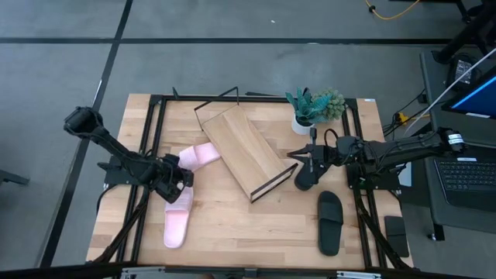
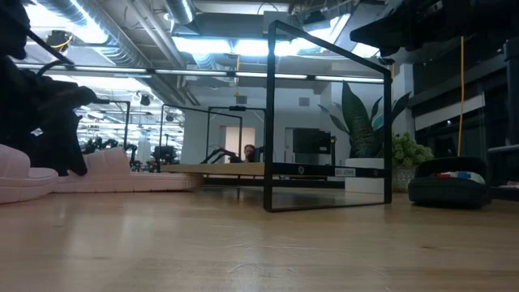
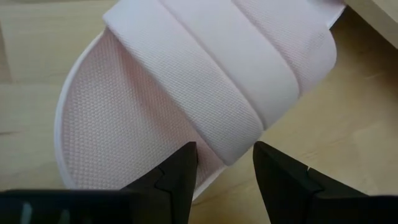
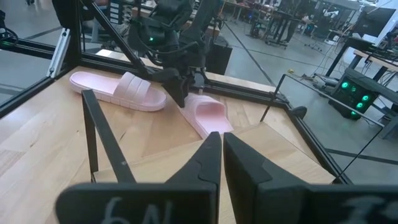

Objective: Pick and place slides into the shelf
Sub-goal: Put the top pink slide on the shelf

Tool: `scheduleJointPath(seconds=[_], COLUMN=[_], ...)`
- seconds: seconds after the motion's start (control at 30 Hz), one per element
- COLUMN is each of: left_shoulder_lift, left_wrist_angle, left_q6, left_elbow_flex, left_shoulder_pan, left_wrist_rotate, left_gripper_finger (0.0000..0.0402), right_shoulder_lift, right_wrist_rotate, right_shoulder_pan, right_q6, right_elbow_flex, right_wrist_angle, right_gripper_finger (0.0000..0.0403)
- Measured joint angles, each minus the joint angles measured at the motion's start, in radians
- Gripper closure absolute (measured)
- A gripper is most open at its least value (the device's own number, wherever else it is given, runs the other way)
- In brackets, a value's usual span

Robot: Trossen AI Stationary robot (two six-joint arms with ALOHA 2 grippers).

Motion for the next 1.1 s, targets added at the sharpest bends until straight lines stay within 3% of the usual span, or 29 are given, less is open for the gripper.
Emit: scheduleJointPath(seconds=[0.2,0.37,0.73,1.1], left_shoulder_lift=[0.001,0.001,-0.001,-0.001], left_wrist_angle=[0.003,0.011,0.256,0.288], left_q6=[0.003,0.003,0.009,0.030], left_elbow_flex=[-0.002,-0.008,-0.142,-0.162], left_shoulder_pan=[-0.025,-0.026,-0.034,-0.053], left_wrist_rotate=[-0.085,-0.095,-0.190,-0.226], left_gripper_finger=[0.0250,0.0250,0.0250,0.0250], right_shoulder_lift=[0.000,0.000,0.000,0.000], right_wrist_rotate=[0.000,0.000,0.000,0.000], right_shoulder_pan=[0.000,0.000,0.000,0.000], right_q6=[0.000,0.000,0.000,0.000], right_elbow_flex=[0.000,0.000,0.000,0.000], right_wrist_angle=[0.000,0.000,0.000,0.000], right_gripper_finger=[0.0382,0.0382,0.0382,0.0382])
